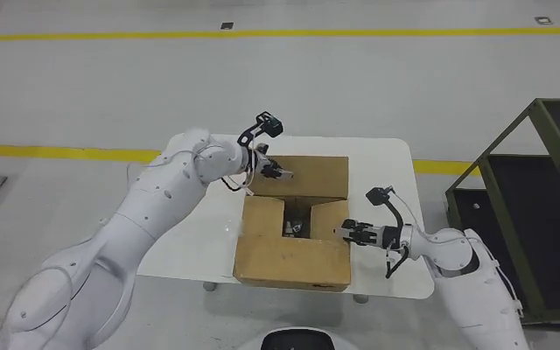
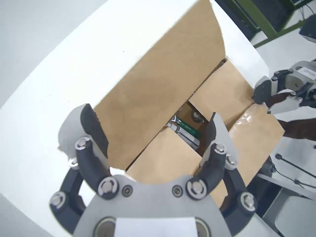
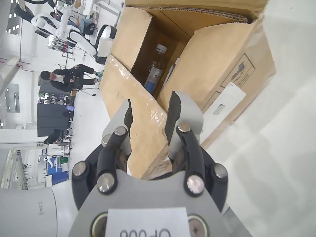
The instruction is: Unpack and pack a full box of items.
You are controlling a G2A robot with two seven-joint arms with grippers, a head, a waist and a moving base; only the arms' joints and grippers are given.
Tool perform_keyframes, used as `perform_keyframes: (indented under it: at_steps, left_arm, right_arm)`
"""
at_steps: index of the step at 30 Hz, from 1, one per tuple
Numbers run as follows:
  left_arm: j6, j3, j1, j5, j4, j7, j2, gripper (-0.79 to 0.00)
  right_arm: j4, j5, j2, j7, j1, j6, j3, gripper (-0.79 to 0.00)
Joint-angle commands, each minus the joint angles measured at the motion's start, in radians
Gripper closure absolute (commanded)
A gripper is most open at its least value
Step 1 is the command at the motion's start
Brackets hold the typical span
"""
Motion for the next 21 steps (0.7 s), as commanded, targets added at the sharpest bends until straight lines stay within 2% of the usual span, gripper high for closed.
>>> perform_keyframes:
  at_steps: [1, 7, 10, 11, 21]
  left_arm:
    - [0.091, -0.039, 0.041, 0.046, -0.082, 0.013, 0.035, -0.785]
    - [0.23, -0.156, 0.164, 0.158, -0.303, -0.023, 0.123, -0.785]
    - [0.233, -0.162, 0.17, 0.165, -0.314, -0.027, 0.127, -0.785]
    - [0.233, -0.162, 0.17, 0.165, -0.314, -0.027, 0.127, -0.785]
    - [0.233, -0.162, 0.17, 0.165, -0.314, -0.027, 0.127, -0.785]
  right_arm:
    - [-0.008, 0.001, 0.003, 0.008, 0.003, 0.004, 0.003, -0.388]
    - [-0.033, -0.011, 0.014, 0.035, 0.004, 0.022, 0.015, -0.397]
    - [-0.042, -0.005, 0.019, 0.047, 0.002, 0.025, 0.014, -0.413]
    - [-0.044, -0.002, 0.02, 0.053, 0.002, 0.026, 0.012, -0.394]
    - [-0.048, 0.026, 0.028, 0.083, -0.005, 0.031, -0.024, -0.391]
